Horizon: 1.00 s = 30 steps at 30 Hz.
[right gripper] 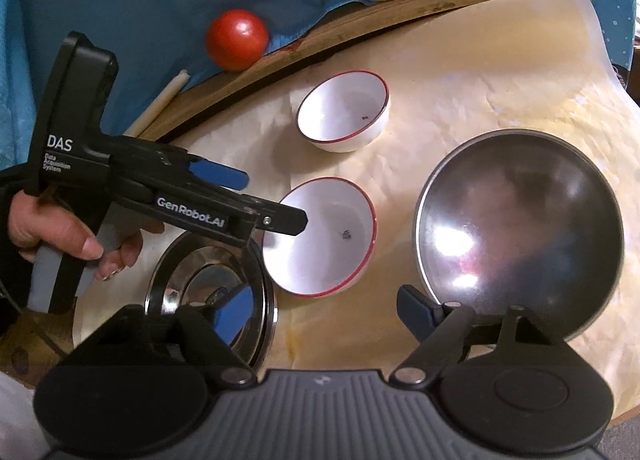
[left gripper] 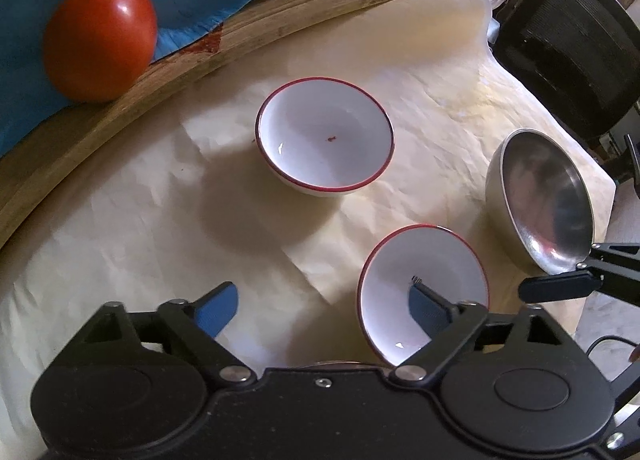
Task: Organize plates and bowls
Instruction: 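Grasp the red-rimmed white bowl rim with the left gripper while the right gripper also grips it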
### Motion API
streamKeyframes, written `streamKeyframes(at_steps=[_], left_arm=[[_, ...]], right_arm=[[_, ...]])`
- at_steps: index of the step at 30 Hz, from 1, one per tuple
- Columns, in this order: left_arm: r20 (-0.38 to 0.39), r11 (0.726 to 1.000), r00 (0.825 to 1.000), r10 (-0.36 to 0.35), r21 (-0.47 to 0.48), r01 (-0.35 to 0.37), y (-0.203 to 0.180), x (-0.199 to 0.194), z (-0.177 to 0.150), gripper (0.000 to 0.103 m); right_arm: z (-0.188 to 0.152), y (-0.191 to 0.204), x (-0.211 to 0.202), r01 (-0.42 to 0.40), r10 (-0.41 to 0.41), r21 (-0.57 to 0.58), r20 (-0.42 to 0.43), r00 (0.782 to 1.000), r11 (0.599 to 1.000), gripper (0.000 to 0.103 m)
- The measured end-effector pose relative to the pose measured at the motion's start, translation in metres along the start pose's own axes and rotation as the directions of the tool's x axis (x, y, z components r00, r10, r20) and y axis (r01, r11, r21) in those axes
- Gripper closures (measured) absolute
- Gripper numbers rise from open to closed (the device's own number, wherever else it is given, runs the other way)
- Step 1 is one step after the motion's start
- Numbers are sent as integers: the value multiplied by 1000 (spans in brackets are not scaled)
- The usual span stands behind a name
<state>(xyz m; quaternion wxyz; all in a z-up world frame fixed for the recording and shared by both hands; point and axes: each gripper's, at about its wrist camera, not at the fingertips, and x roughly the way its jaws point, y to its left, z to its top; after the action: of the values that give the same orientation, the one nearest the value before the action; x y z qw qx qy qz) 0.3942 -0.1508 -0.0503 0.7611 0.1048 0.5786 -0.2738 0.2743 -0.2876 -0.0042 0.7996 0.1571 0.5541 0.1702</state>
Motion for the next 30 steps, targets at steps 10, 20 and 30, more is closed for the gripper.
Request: streamKeyframes(at_steps=[10,20,30], left_arm=[[11,994,996,-94,-58,94,6,1,-5,43],[26,981,988,-154,-114,156,7,4,-16,79],[88,950,983,-161,-258,178,11,2,-26,87]], right_arm=[[5,1,16,24,-23,32,-19,1000,999,36],[7,0,19,46,-46,66,-12,999,997,55],[8,-6,18,68,-66,98,-23,998,993,75]])
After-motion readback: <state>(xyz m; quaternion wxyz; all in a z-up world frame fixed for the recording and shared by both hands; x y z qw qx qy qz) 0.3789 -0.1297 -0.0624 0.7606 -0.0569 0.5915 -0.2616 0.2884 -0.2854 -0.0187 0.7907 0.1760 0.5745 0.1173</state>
